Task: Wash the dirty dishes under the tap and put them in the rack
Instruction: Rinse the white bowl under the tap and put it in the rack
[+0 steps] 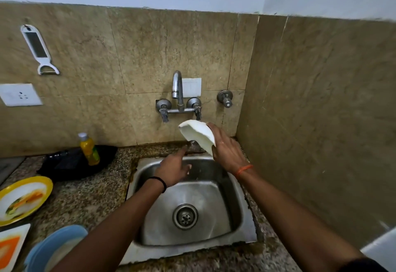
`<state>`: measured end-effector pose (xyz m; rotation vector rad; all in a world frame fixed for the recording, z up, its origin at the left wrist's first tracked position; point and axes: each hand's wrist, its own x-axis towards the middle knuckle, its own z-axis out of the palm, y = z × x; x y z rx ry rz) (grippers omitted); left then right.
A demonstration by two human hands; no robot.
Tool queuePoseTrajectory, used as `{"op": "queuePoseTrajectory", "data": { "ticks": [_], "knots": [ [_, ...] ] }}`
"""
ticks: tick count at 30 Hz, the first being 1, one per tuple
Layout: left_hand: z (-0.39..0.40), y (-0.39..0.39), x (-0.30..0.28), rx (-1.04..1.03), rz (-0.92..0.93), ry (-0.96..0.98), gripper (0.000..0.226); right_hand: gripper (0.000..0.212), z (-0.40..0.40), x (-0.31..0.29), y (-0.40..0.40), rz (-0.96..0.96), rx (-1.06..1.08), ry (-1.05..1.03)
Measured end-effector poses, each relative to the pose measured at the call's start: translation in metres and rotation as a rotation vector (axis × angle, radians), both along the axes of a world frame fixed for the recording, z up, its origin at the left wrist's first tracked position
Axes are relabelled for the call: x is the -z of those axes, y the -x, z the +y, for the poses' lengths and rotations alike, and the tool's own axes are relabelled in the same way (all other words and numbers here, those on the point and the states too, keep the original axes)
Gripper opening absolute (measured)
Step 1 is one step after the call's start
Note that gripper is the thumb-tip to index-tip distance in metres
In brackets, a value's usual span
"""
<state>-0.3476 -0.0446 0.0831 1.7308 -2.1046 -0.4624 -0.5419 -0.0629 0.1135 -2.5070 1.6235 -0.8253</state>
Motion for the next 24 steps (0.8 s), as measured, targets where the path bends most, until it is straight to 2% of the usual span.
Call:
{"op": "queuePoseTrajectory", "data": {
  "ticks": [3, 6, 8, 16, 24],
  "knots": [
    [0.005, 0.009, -0.013, -0.172, 0.331, -0.138, 0.066, 0.08, 0.02, -0.005, 0.01, -0.026, -0.046, 0.064],
    [0.014, 0.019, -0.021, -0.313, 0.748, -0.303, 0.054, 0.075, 0.038, -0.014, 0.01, -0.206, -0.077, 0.071],
    [0.019, 0.023, -0.019, -0.344, 0.948, -0.393, 0.052, 0.071, 0.048, -0.02, 0.009, -0.337, -0.09, 0.045],
    [0.038, -0.001, -0.023, -0.304, 1.15, -0.366, 0.022, 0.065, 0.061, -0.034, -0.008, -0.646, -0.11, -0.055],
    [0.048, -0.062, -0.033, -0.249, 1.353, -0.369, 0.028, 0.057, 0.056, -0.031, -0.079, -1.11, -0.08, -0.177]
  ]
}}
